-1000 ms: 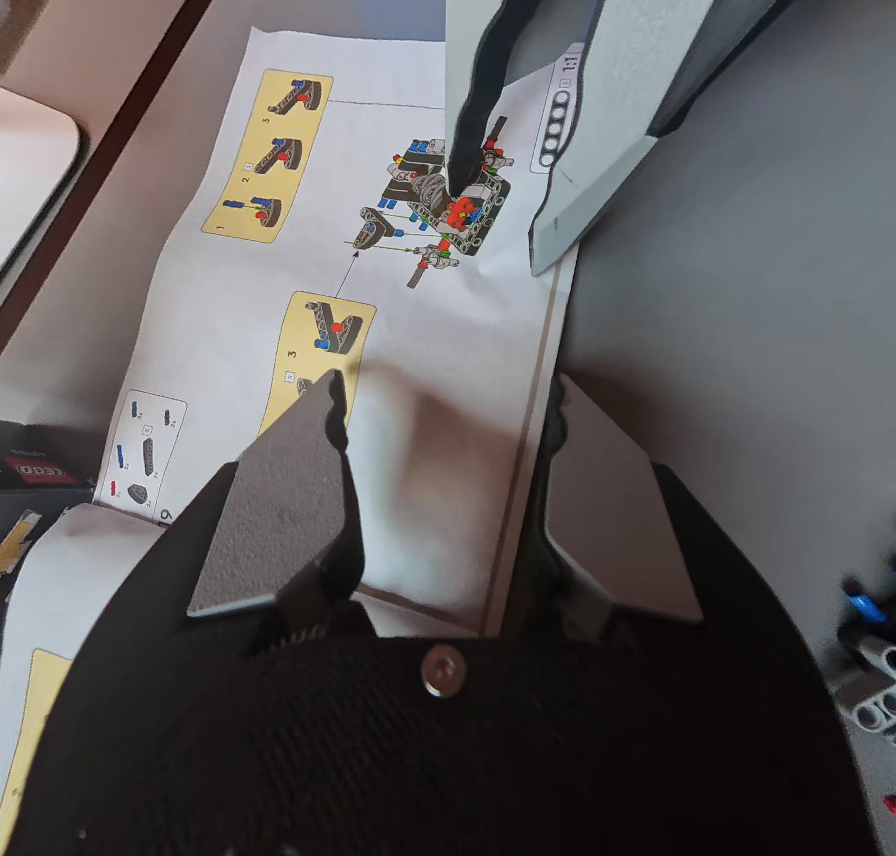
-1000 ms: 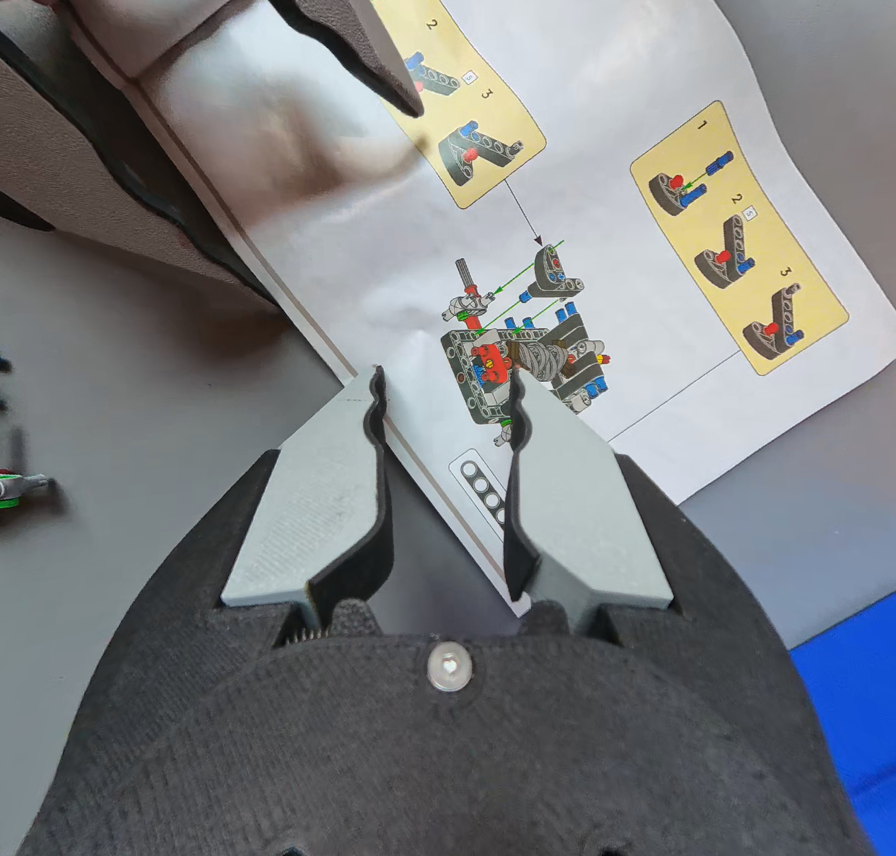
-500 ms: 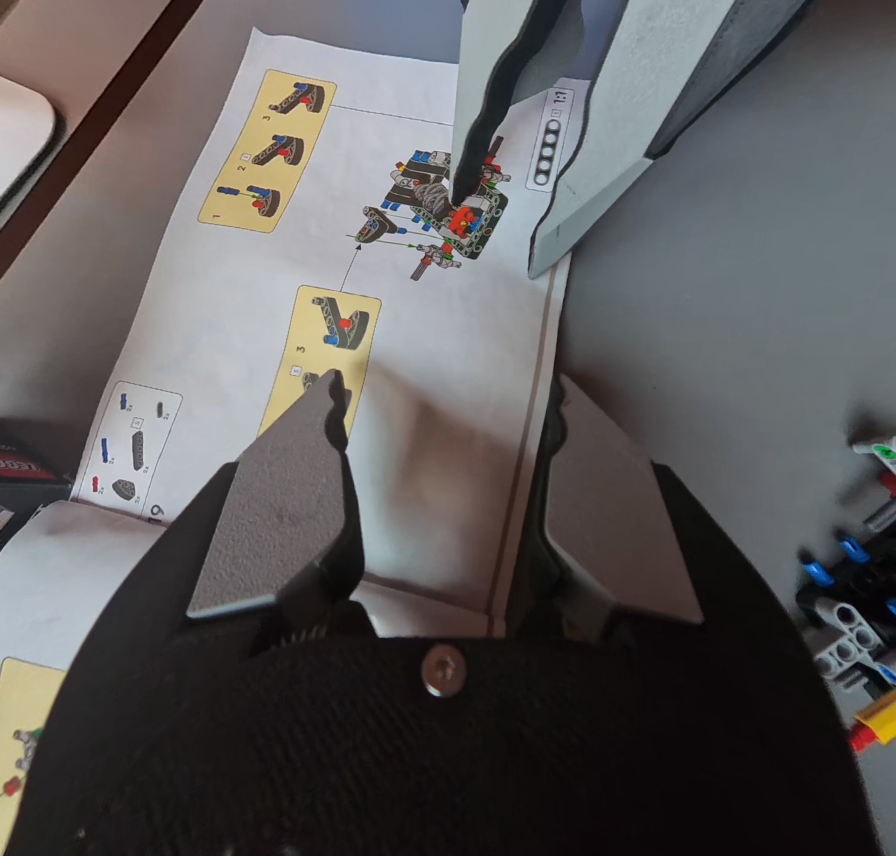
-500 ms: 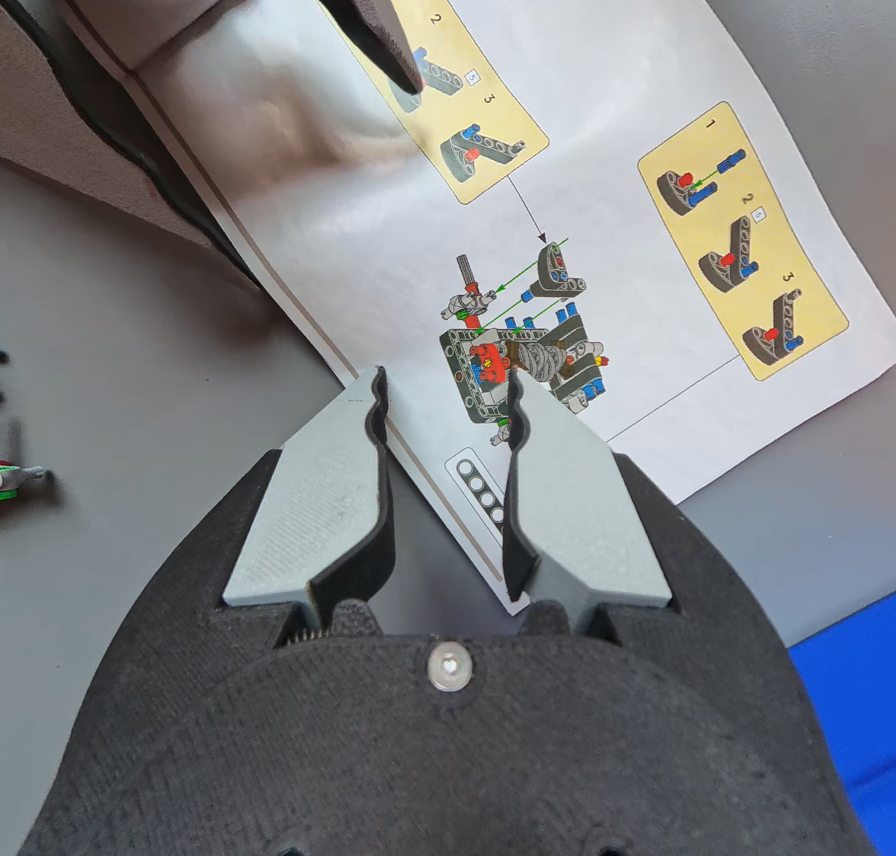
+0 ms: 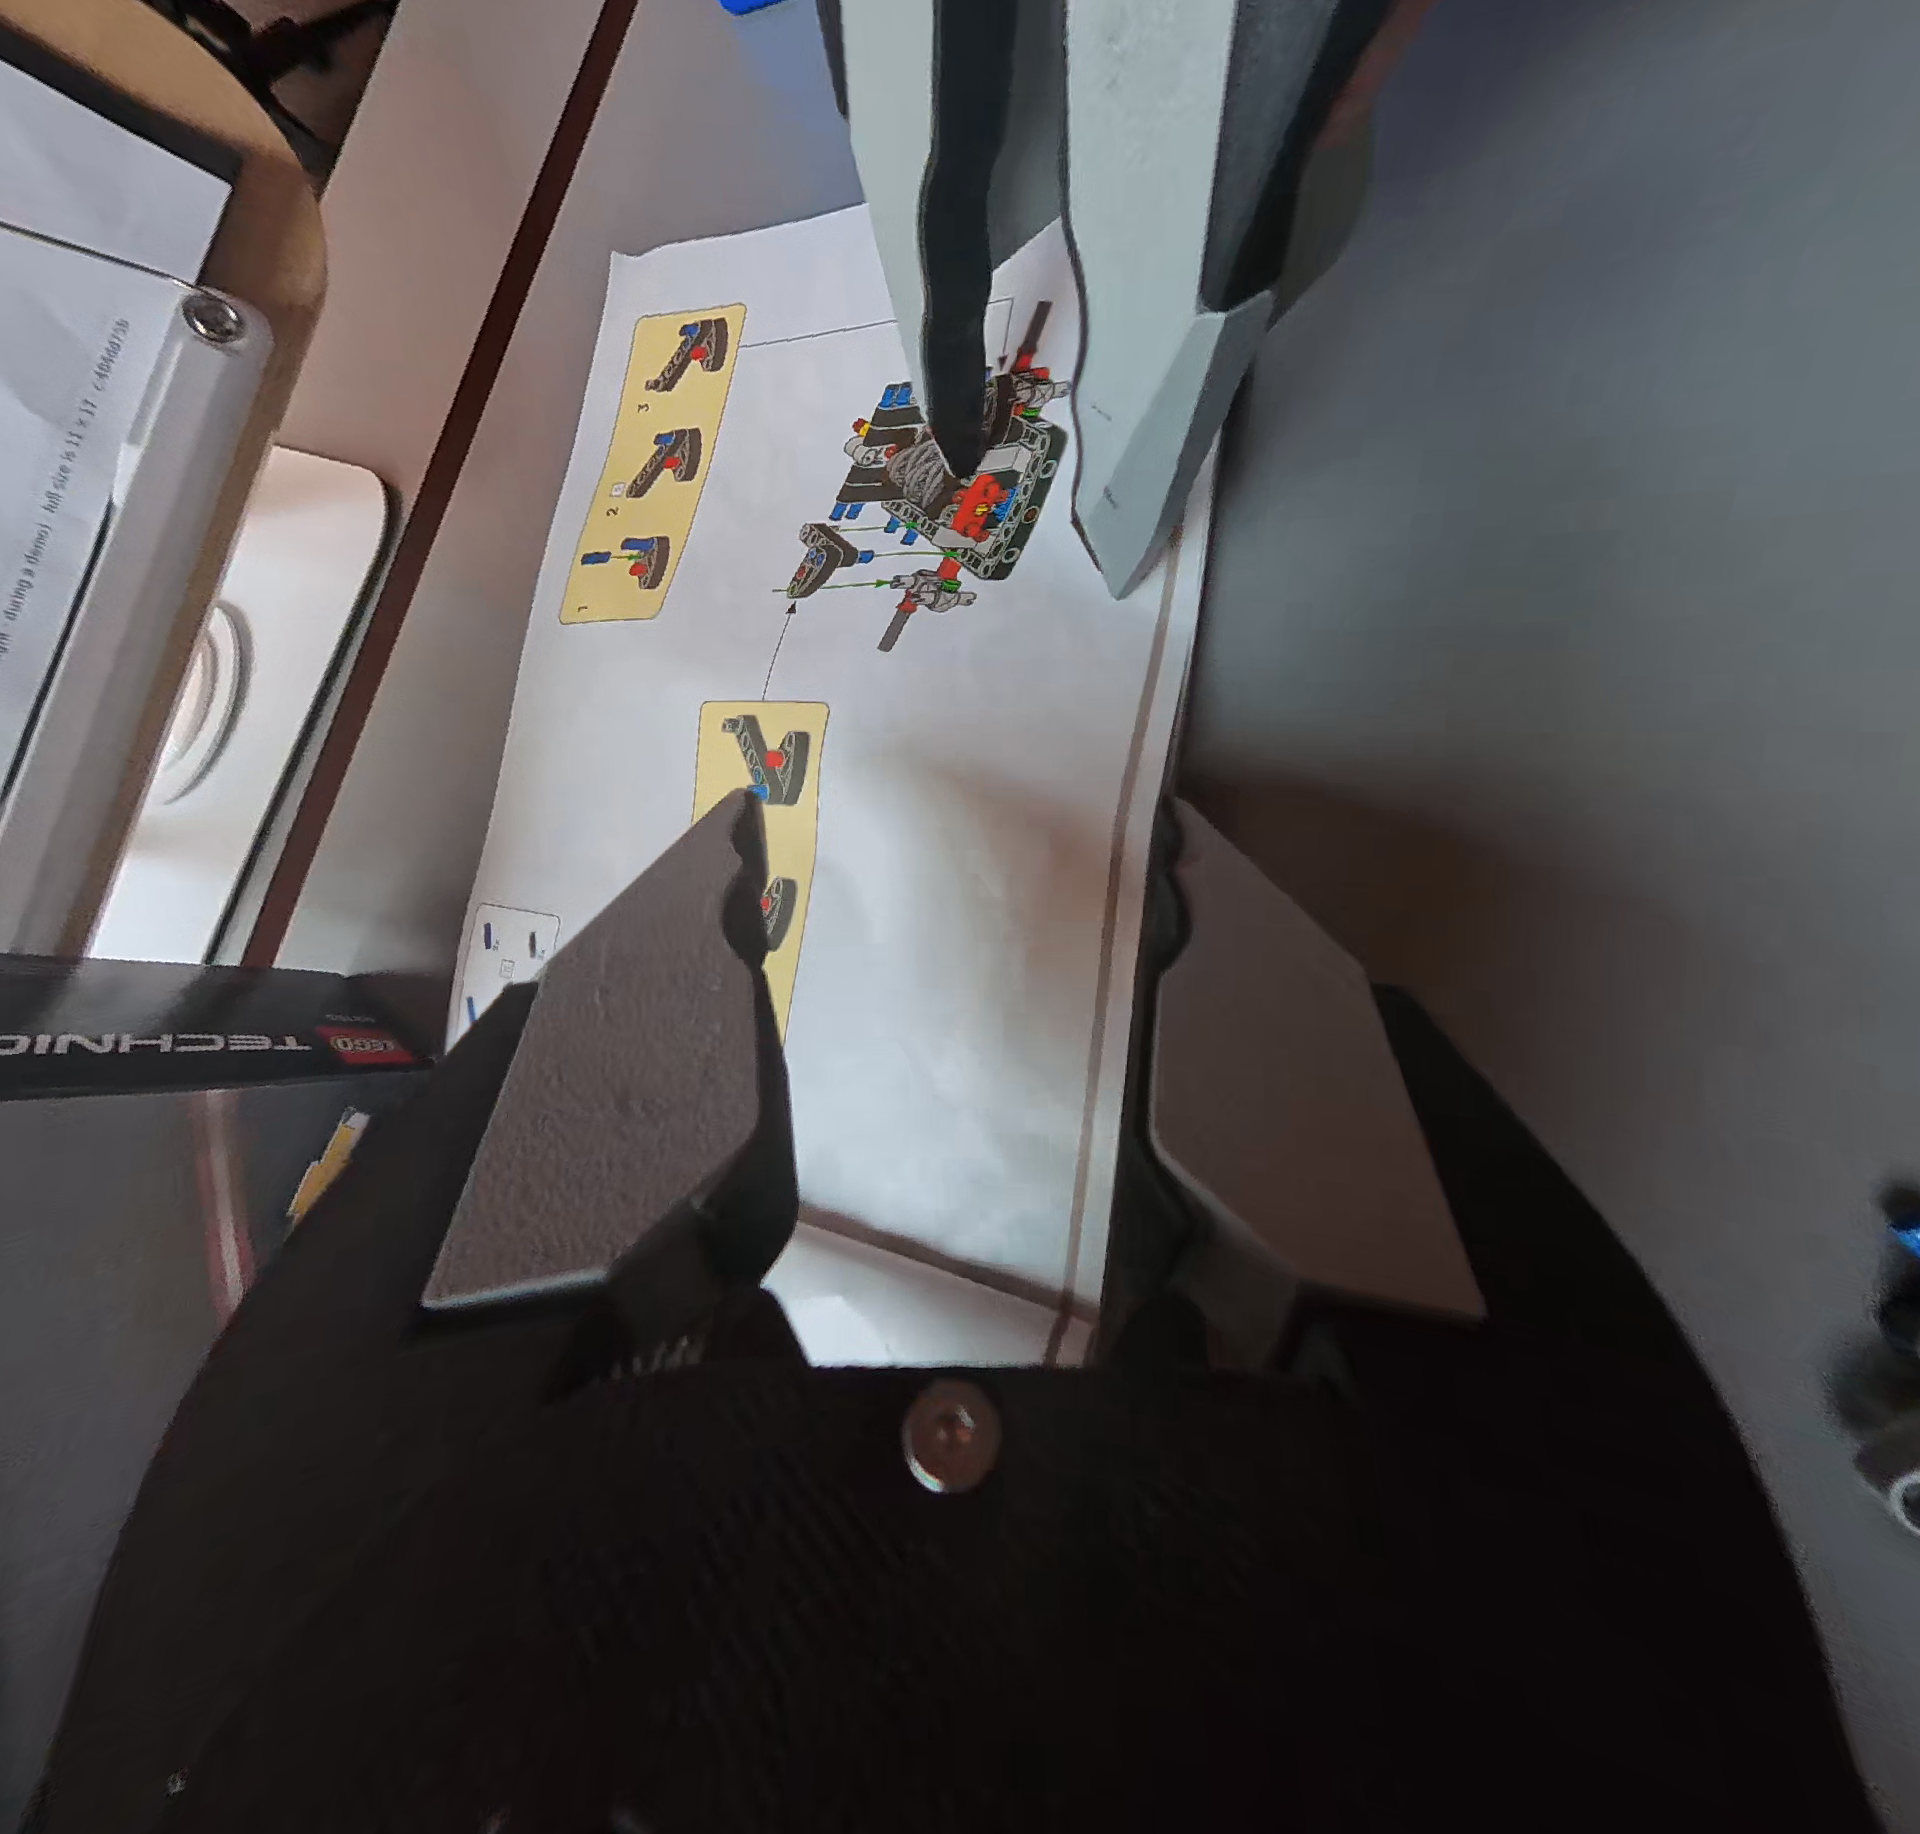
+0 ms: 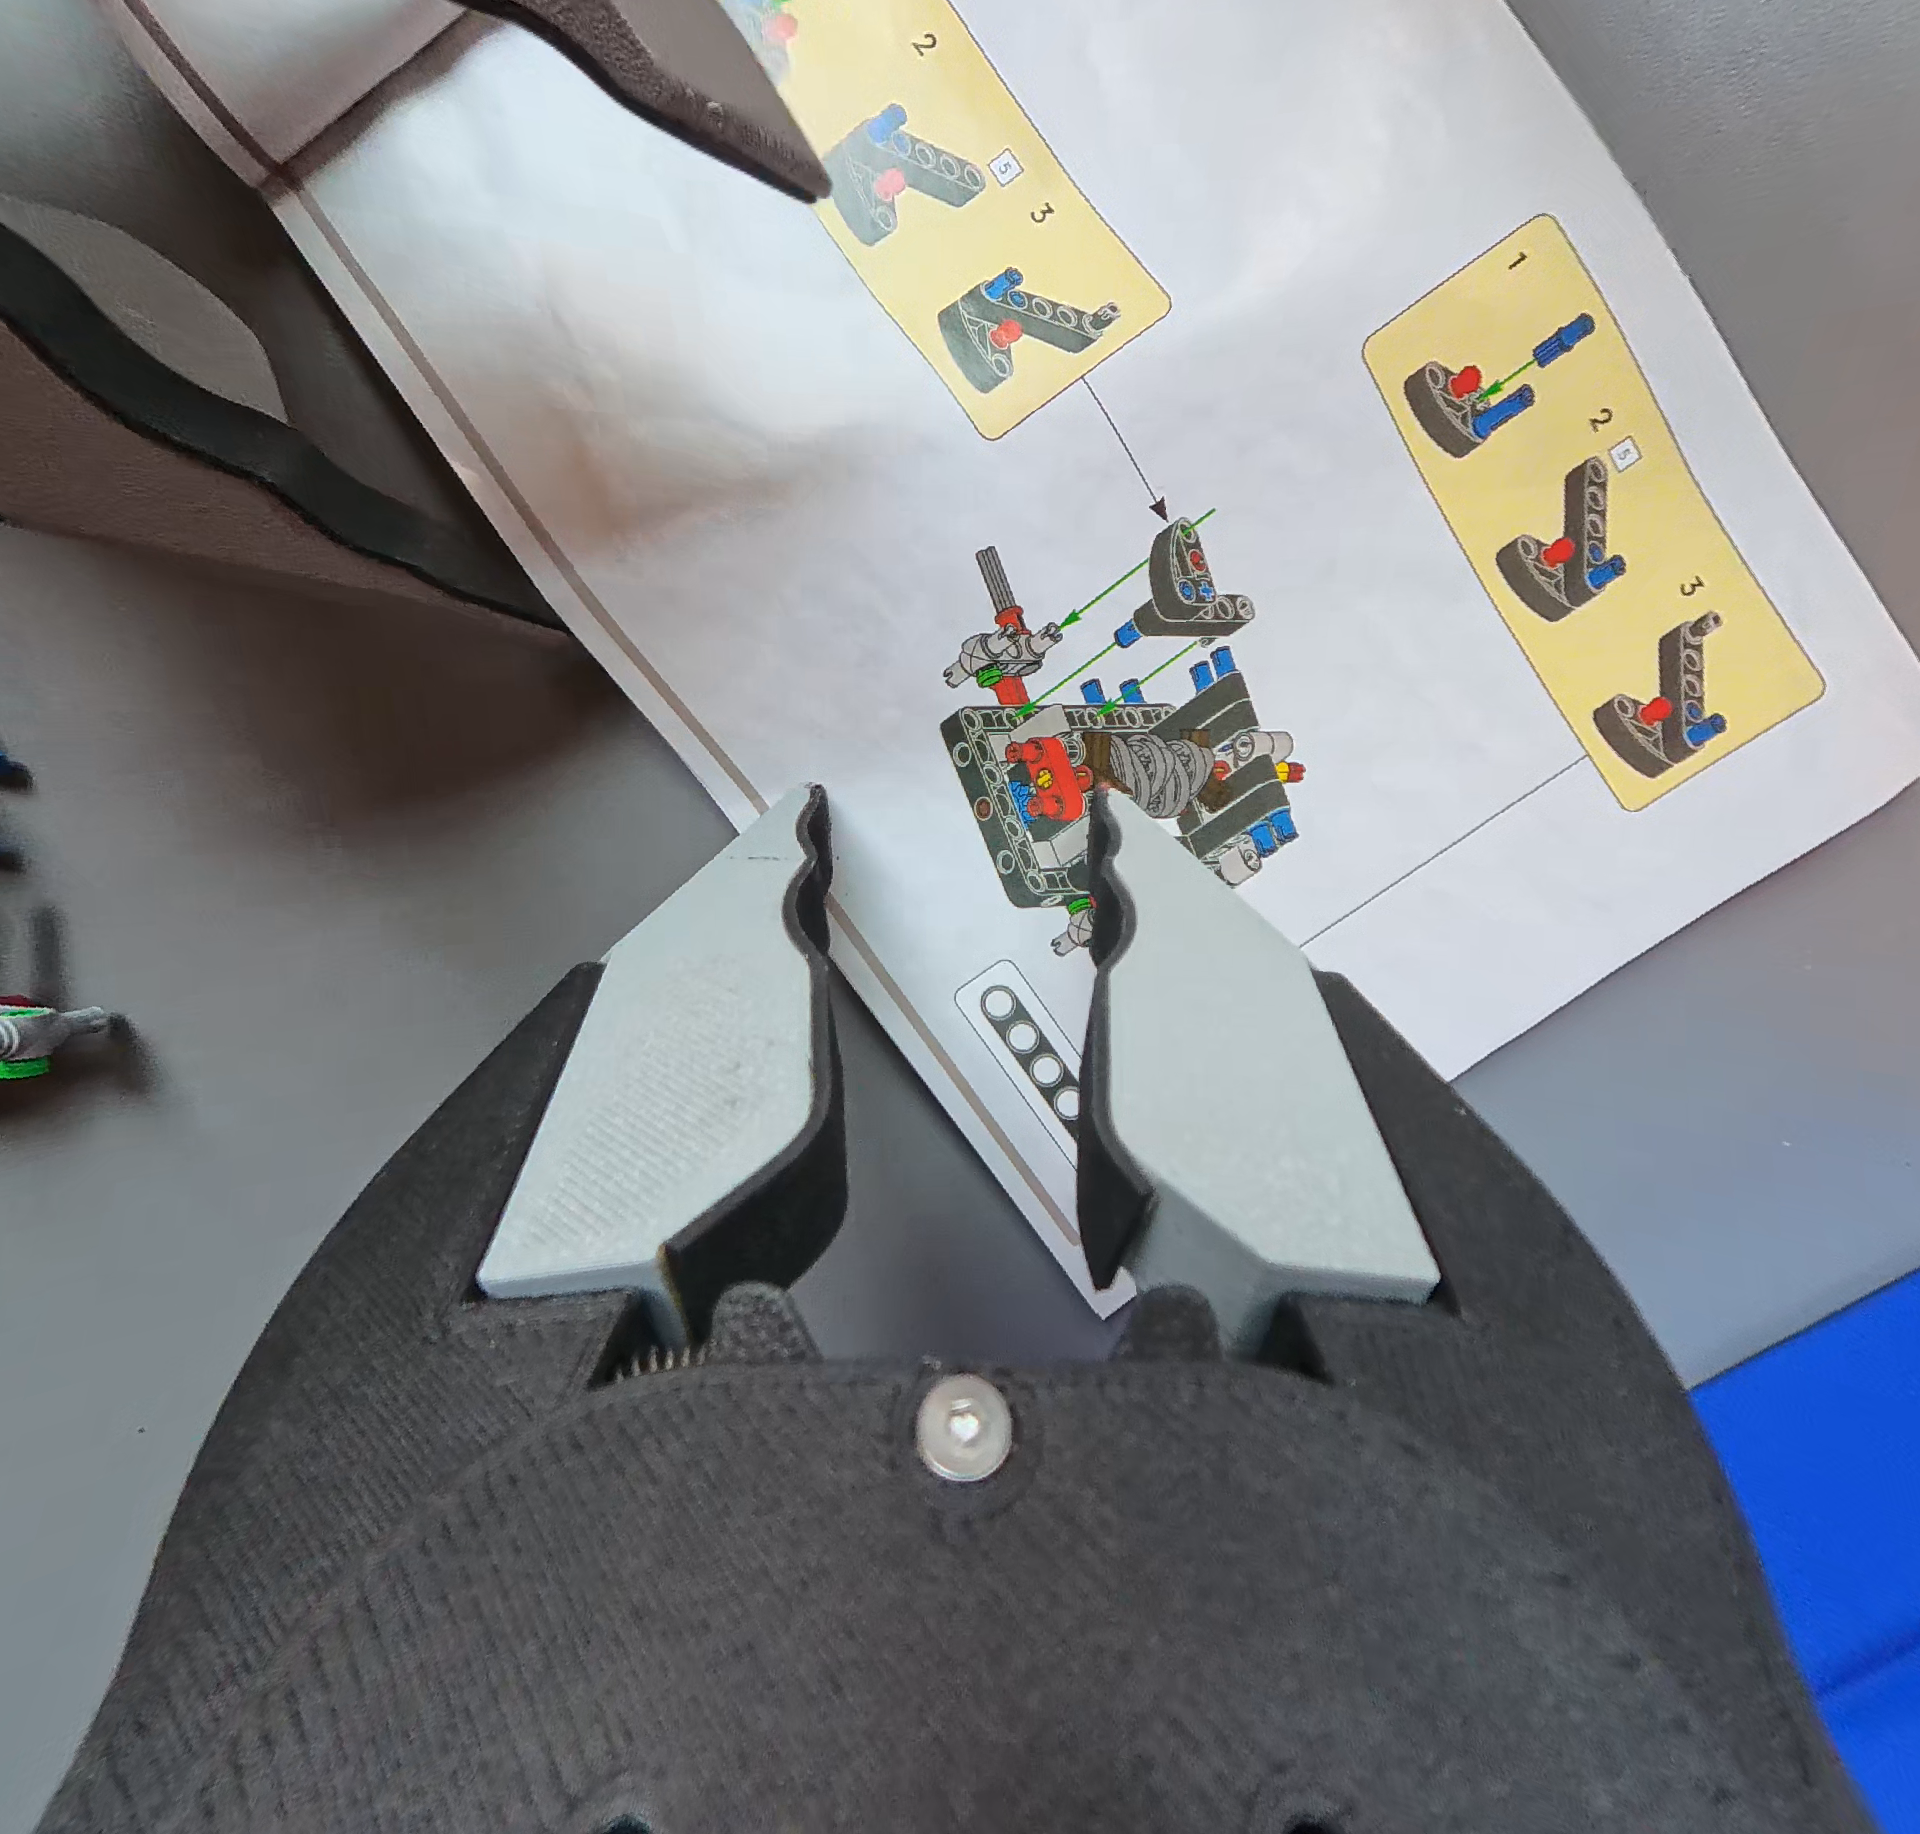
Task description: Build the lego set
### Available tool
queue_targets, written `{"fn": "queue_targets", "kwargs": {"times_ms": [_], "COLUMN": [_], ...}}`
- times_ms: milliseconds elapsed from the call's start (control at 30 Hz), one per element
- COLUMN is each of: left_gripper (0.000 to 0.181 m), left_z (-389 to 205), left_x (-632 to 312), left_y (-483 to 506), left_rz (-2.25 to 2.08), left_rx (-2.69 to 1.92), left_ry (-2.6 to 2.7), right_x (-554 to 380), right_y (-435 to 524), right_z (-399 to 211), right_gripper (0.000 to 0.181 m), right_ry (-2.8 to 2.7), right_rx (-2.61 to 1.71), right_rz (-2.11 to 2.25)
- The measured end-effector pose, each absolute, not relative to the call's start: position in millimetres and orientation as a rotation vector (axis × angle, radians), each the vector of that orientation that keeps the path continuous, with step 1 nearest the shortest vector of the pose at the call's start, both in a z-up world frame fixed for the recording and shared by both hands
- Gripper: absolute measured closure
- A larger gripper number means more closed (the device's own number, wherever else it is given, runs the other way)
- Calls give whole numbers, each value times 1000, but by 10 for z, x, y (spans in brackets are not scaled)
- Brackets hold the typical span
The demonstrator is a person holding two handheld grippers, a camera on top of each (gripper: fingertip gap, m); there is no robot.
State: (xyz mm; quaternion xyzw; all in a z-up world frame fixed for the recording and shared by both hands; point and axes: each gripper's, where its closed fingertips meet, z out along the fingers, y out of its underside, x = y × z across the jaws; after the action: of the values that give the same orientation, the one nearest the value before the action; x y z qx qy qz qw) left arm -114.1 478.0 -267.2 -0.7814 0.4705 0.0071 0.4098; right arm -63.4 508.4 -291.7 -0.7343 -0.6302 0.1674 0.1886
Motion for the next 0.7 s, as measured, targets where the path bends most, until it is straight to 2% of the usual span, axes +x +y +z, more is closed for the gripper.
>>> {"fn": "queue_targets", "kwargs": {"times_ms": [67, 133, 233, 333, 600, 633, 700], "left_gripper": [111, 119, 130, 126, 127, 134, 159], "left_z": [-2648, -2644, -2619, -2635, -2650, -2635, -2595], "left_x": [-1140, -1151, -1220, -1229, -1248, -1261, -1279], "left_y": [4777, 4772, 4803, 4798, 4812, 4814, 4801], "left_rz": [24, 2, 14, -39, -29, -23, -28], "left_rx": [-1945, -1947, -1938, -1962, -1967, -1963, -1949], "left_ry": [1184, 1173, 1141, 1120, 1123, 1118, 1108], "right_x": [-636, -649, -680, -656, -389, -357, -252], "right_y": [5073, 5022, 4846, 4870, 4926, 4926, 5014], "right_z": [-2914, -2897, -2756, -2472, -2283, -2306, -2346], "right_gripper": [133, 124, 124, 128, 127, 127, 127], "right_ry": [-1781, -1793, -1816, -1764, -1831, -1841, -1831], "right_rx": [-2068, -2096, -2130, -2022, -1850, -1834, -1787], "right_rz": [479, 530, 732, 790, 483, 436, 266]}}
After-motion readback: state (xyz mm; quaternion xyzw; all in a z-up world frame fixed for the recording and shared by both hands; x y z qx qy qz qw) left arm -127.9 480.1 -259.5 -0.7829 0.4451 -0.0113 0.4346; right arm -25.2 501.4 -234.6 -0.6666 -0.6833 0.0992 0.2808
